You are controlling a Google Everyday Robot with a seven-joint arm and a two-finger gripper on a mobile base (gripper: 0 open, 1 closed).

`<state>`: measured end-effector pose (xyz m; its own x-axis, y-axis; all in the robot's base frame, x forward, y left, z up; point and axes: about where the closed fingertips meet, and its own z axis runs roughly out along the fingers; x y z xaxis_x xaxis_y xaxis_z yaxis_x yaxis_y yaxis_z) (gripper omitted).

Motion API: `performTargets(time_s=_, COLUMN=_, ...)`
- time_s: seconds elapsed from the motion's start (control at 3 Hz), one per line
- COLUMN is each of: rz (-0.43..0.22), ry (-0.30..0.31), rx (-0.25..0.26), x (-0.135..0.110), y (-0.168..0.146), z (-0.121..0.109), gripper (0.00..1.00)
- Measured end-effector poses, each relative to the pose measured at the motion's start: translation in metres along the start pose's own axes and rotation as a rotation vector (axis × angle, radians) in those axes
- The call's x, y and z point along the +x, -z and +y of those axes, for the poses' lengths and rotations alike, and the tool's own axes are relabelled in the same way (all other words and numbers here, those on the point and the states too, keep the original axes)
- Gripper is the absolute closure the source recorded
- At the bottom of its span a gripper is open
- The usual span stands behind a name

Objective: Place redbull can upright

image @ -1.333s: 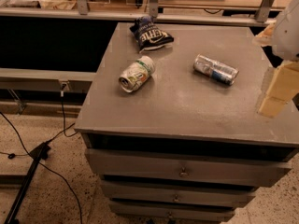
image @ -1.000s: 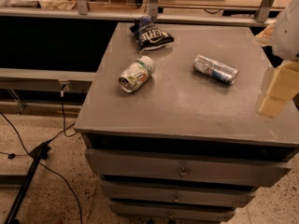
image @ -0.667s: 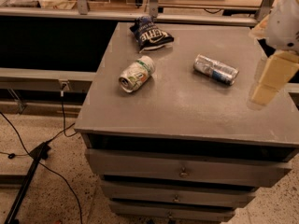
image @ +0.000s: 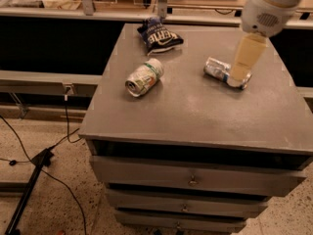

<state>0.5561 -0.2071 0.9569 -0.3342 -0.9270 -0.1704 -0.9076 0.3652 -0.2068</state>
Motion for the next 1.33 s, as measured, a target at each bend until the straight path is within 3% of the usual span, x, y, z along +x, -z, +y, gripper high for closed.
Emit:
performTargets(time_s=0.67, rz=0.09, ry=-0.115, rx=0.013, x=-0.026, y=-0.053, z=-0.041, gripper=0.0)
performTargets(time_s=1.33, rz=0.117, ry=-0.212, rx=0.027, x=-0.034, y=-0.105, z=-0.068, gripper=0.0)
